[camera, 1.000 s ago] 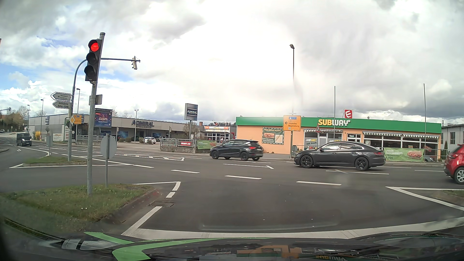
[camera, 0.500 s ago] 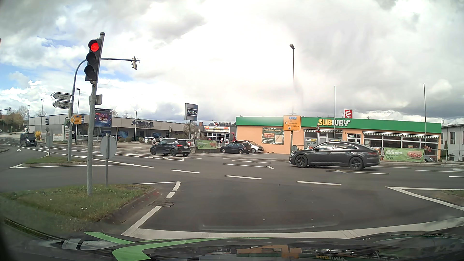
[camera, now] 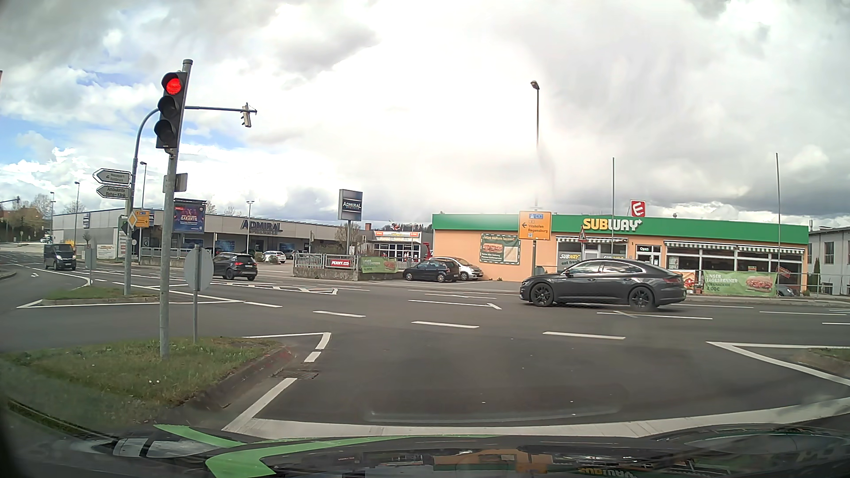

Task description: Follow the waypoints while adhering to traffic rules and regulations

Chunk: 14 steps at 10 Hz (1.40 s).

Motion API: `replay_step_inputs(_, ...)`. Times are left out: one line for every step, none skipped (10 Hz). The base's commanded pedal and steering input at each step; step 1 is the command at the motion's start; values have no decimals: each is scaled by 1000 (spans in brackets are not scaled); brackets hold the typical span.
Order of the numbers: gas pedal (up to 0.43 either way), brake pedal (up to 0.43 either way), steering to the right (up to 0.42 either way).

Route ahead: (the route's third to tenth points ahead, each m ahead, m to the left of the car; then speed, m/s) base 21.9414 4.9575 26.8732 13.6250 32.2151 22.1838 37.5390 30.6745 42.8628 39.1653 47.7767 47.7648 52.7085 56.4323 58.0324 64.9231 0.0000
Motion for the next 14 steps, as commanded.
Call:
replay_step_inputs(0, 311, 12)
replay_step_inputs(0, 311, 12)
replay_step_inputs(0, 311, 12)
replay_step_inputs(0, 311, 12)
replay_step_inputs(0, 311, 12)
replay_step_inputs(0, 311, 12)
replay_step_inputs(0, 311, 12)
replay_step_inputs(0, 311, 12)
replay_step_inputs(0, 311, 12)
replay_step_inputs(0, 311, 12)
replay_step_inputs(0, 311, 12)
replay_step_inputs(0, 311, 12)
replay_step_inputs(0, 311, 12)
replay_step_inputs(0, 311, 12)
